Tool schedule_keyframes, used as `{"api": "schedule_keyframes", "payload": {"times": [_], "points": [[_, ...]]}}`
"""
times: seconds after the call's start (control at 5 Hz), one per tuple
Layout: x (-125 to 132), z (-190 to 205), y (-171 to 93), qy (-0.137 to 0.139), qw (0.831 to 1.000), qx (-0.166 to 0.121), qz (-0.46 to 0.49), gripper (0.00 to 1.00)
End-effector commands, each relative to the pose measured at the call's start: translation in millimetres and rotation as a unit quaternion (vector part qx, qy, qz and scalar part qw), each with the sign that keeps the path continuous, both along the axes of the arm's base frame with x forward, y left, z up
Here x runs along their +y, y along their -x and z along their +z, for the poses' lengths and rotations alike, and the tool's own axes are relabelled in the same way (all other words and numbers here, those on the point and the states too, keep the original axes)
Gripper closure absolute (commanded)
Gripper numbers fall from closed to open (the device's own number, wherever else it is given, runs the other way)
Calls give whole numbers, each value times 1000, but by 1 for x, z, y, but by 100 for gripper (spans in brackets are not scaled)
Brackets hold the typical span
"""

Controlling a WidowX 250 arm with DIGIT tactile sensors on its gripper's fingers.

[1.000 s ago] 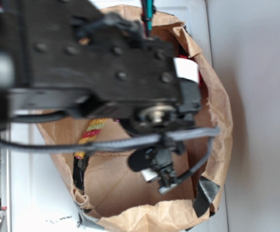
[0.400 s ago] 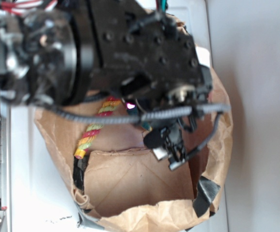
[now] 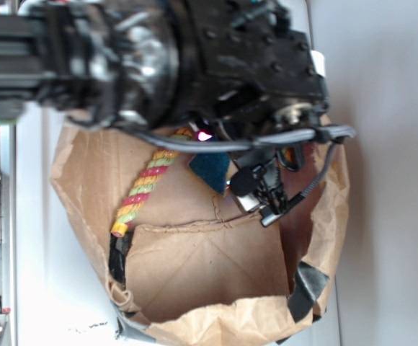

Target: Grab the green sponge.

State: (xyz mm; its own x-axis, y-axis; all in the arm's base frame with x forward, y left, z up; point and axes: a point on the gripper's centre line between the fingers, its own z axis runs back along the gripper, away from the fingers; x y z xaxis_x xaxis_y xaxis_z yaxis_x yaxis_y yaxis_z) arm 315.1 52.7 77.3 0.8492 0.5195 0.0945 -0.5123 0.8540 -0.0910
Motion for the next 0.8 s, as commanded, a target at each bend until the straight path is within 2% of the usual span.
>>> {"api": "schedule_keyframes", "payload": {"times": [0.0, 0.2, 0.4, 0.6], "points": [[6, 2, -26, 0, 1000, -14, 17, 0], [-9, -11, -22, -11, 1000, 2, -3, 0], [-13, -15, -21, -15, 1000, 11, -2, 90], [-15, -14, -15, -15, 1000, 11, -4, 100]]}}
